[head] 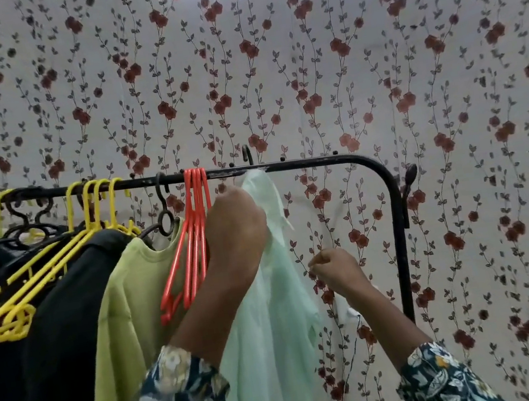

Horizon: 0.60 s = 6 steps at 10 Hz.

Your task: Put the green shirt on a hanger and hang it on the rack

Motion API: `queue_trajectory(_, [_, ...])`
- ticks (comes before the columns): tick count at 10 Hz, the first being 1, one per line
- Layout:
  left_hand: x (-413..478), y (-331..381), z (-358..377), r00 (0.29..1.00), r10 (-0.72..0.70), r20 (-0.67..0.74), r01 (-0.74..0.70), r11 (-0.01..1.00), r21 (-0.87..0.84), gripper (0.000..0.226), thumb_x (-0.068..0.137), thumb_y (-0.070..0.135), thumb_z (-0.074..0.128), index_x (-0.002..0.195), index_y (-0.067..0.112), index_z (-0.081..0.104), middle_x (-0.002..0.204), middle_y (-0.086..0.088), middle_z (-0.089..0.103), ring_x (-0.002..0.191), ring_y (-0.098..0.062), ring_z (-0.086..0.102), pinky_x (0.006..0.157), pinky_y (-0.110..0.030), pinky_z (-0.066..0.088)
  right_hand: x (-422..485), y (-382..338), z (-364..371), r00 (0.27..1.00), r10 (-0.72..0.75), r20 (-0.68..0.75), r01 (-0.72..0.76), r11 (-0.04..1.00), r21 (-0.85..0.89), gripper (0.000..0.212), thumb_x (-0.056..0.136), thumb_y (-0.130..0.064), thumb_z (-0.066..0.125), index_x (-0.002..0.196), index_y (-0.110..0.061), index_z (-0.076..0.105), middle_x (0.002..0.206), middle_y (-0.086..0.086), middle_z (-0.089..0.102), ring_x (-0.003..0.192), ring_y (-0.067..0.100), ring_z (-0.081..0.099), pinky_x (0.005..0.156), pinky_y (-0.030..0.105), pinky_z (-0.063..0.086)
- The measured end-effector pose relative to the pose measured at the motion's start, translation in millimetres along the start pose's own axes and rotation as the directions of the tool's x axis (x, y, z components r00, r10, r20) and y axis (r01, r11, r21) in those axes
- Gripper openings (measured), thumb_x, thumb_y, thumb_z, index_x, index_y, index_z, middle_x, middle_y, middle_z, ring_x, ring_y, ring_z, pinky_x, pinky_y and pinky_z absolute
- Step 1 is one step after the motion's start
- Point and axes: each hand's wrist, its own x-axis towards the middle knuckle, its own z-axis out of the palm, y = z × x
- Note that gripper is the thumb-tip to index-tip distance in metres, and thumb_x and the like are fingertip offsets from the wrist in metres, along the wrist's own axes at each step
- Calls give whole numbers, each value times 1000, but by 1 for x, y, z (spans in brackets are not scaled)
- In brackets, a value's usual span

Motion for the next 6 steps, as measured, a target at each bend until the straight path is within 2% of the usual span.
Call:
queue_trajectory(1, [-34,-7,8,1000,-8,19,7,999,44,27,98,10,39,118,-3,53,95,-14,66,65,-18,53,44,-19,35,-4,5,-5,1000,-9,18,8,1000,13,23,89,-6,52,105,-1,68,111,14,68,99,23,61,95,41,50])
queue_trajectory(2, [-49,-12,17,1000,-29,12,28,997,69,33,97,9,38,128,-2,45,100,-15,68,83,-25,67,58,-22,41,-9,4,-9,1000,-7,11,7,998,57,21,88,-5,51,102,-1,67,104,11,67,97,23,60,94,42,50])
queue_trajectory(3, [-56,-16,18,999,-27,30,26,1000,7,41,97,11,40,136,0,38,96,-13,68,78,-23,62,61,-25,41,-15,-4,-15,1000,-23,-12,24,995,95,19,88,-3,49,91,-8,67,102,10,66,88,20,58,91,44,51])
queue_trajectory(4, [-61,-20,10,995,-12,102,17,999,-48,47,98,20,42,141,4,32,91,-7,62,73,-18,55,61,-27,42,-29,-18,-26,995,-86,-60,93,988,127,18,90,-4,47,92,-8,65,105,13,67,85,29,63,86,48,55])
queue_trajectory(5, [-59,-25,-8,983,2,181,5,999,-40,45,98,31,42,135,6,38,100,-5,57,77,-15,51,59,-24,39,-43,-34,-38,979,-171,-113,184,975,122,21,91,-3,47,105,3,62,102,13,66,88,39,63,87,52,54])
queue_trajectory(6, [-56,-28,-35,979,64,192,-52,997,-65,30,98,29,41,117,7,50,92,0,49,70,-11,43,59,-23,30,-64,-56,-50,946,-269,-183,292,950,109,20,92,-4,48,104,4,62,89,7,62,68,22,55,68,32,54])
